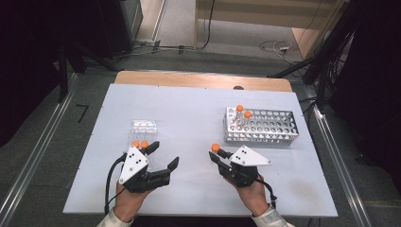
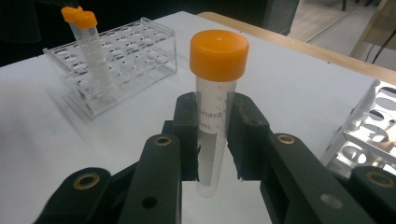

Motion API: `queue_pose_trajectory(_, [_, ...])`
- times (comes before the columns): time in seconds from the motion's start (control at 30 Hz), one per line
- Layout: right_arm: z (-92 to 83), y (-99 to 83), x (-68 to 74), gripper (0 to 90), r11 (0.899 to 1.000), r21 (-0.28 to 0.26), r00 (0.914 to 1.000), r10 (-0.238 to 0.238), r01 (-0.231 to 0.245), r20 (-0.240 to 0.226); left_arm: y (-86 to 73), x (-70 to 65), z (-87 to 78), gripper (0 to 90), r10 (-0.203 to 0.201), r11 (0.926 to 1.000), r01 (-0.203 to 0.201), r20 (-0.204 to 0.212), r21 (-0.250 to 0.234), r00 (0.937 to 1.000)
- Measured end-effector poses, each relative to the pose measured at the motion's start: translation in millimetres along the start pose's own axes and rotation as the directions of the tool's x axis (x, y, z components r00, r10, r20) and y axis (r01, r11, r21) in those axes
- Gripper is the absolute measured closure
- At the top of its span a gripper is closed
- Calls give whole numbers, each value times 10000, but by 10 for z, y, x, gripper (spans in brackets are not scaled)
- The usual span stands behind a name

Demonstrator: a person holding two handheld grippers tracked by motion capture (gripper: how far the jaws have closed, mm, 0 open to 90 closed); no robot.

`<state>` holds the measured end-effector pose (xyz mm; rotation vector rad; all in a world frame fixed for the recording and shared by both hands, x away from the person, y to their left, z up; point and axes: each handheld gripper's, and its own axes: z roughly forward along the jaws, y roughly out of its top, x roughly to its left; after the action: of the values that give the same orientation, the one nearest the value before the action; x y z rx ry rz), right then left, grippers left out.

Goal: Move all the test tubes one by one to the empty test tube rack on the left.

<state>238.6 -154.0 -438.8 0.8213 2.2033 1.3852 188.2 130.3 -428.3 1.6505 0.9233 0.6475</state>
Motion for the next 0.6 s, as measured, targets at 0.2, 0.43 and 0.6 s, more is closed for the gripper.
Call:
queue_pose_trajectory(0.2, [31, -5, 44, 720, 10000, 40, 9999, -55, 56, -122, 6, -39, 15, 226, 35, 10000, -35, 110, -19, 9999])
queue_pose_trajectory(0.43, [56, -9, 76, 720, 9999, 92, 9998, -47, 48, -203, 8, -72, 32, 227, 27, 10000, -27, 206, -5, 9998])
queue_pose_trajectory(0.6, [82, -8, 115, 720, 9999, 118, 9994, -112, 116, -316, 5, -105, 51, 226, 74, 10000, -74, 296, 13, 9995])
